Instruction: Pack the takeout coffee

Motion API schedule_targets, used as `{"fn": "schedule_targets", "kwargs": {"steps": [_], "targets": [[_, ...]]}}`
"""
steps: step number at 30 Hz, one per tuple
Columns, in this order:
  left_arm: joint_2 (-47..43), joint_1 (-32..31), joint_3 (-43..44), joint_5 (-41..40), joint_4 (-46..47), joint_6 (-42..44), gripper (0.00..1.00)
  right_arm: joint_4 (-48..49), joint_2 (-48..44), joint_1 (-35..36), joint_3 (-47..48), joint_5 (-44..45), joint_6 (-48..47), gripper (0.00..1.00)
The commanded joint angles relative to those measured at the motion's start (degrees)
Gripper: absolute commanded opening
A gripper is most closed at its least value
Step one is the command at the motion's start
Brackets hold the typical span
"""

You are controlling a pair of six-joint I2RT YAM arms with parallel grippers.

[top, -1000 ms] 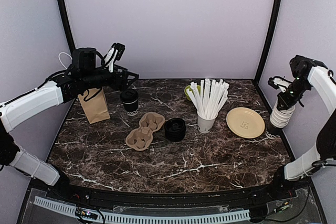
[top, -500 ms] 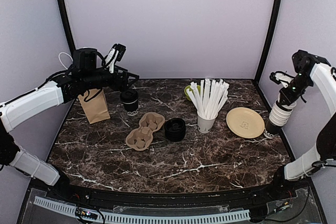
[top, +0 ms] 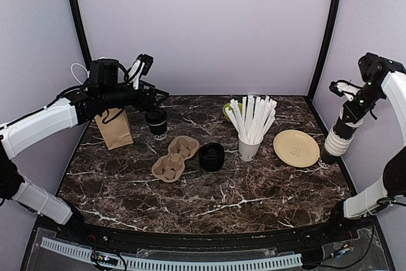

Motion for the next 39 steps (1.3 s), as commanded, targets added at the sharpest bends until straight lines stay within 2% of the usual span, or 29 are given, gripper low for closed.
{"fn": "schedule_targets", "kwargs": {"steps": [1, 14, 19, 22, 26, 30, 39], "targets": [[-0.30, -0.23, 0.80, 0.00, 0.05, 0.62, 0.75, -2.68, -2.15, 0.24, 2.77, 1.18, -1.33, 0.00], [-0.54, -0.25, 1.28, 0.76, -0.48, 0.57, 0.75, -2.78, -4.86, 2.10, 8.98, 7.86, -3.36, 0.00], [-0.82, -0.25, 1.29, 0.44, -0.58, 0.97, 0.75, -2.66, -3.52, 4.14, 13.64, 6.71, -2.49, 0.00], [-0.90, -0.26, 1.24, 0.36, -0.53, 1.28, 0.75, -2.68, -2.50, 6.39, 15.55, 3.44, -1.62, 0.00], [-0.95, -0.26, 1.45, 0.81, -0.59, 1.14, 0.75, -2.65, -1.82, 9.79, 15.26, -8.20, -2.37, 0.00], [-1.11, -0.25, 1.42, 0.71, -0.68, 1.40, 0.75, -2.78, -3.13, 13.00, 12.23, -16.53, -6.46, 0.00], [1.58, -0.87, 2.91, -0.50, -2.17, 5.26, 0.74, -2.42, -4.12, 21.26, -0.20, -26.49, -12.45, 0.00]]}}
